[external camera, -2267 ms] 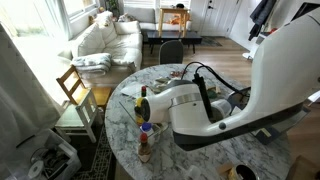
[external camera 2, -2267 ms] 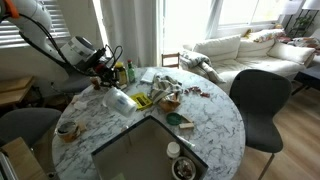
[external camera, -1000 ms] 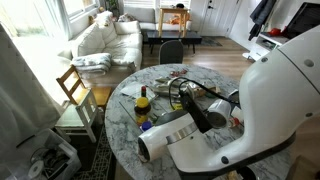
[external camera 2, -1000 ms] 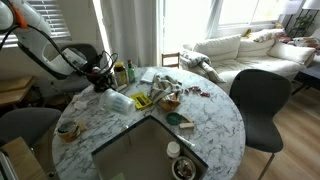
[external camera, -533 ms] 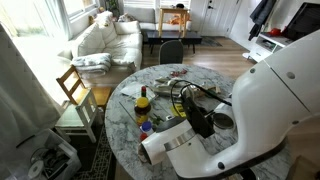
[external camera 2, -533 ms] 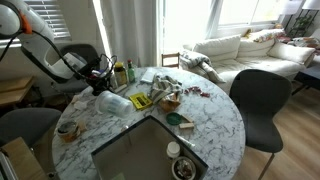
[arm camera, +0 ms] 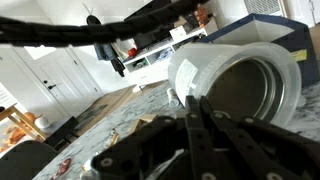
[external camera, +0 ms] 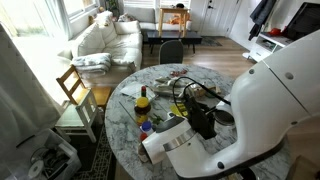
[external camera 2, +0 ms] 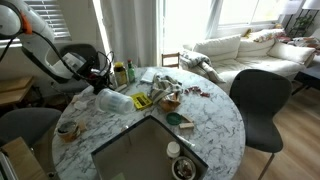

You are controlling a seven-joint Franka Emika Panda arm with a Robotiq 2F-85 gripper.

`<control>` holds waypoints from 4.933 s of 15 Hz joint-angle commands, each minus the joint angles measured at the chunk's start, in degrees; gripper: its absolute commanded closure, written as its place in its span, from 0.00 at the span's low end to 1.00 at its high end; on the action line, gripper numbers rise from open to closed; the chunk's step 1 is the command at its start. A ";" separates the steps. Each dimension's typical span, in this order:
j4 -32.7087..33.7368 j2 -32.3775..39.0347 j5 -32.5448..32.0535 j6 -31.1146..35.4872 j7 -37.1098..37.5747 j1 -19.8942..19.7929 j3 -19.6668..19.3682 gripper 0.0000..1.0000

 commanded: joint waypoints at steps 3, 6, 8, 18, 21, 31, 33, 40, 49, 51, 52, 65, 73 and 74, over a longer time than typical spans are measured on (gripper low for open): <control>-0.80 -1.51 0.35 0.80 10.91 -1.81 0.36 0.99; -2.19 -3.81 1.52 3.45 17.14 -3.32 0.63 0.99; -3.38 -5.42 1.35 5.25 19.73 -3.95 0.54 0.99; -2.67 -3.85 -4.53 -1.37 15.39 -0.05 -0.22 0.99; -2.84 -3.63 -5.62 -1.69 15.04 -0.35 0.33 0.99; -3.16 -2.62 -6.17 -0.72 12.26 -0.89 0.30 0.99; -3.87 -3.63 -4.90 2.55 12.94 -2.39 1.34 0.99; -4.46 -3.07 -4.39 15.29 14.37 -4.26 1.69 0.99; -7.30 -3.51 -4.26 17.31 14.69 -5.61 0.75 0.99; -7.47 -3.69 -4.34 17.49 14.70 -5.73 0.74 0.69; -7.58 -3.97 -4.27 17.30 14.55 -5.71 0.73 0.68; -10.03 -11.75 0.44 17.93 15.49 -6.23 1.83 0.00; -11.25 -11.32 6.27 26.98 16.00 -6.76 1.10 0.13; -11.47 -10.92 6.35 27.35 15.91 -6.74 0.80 0.18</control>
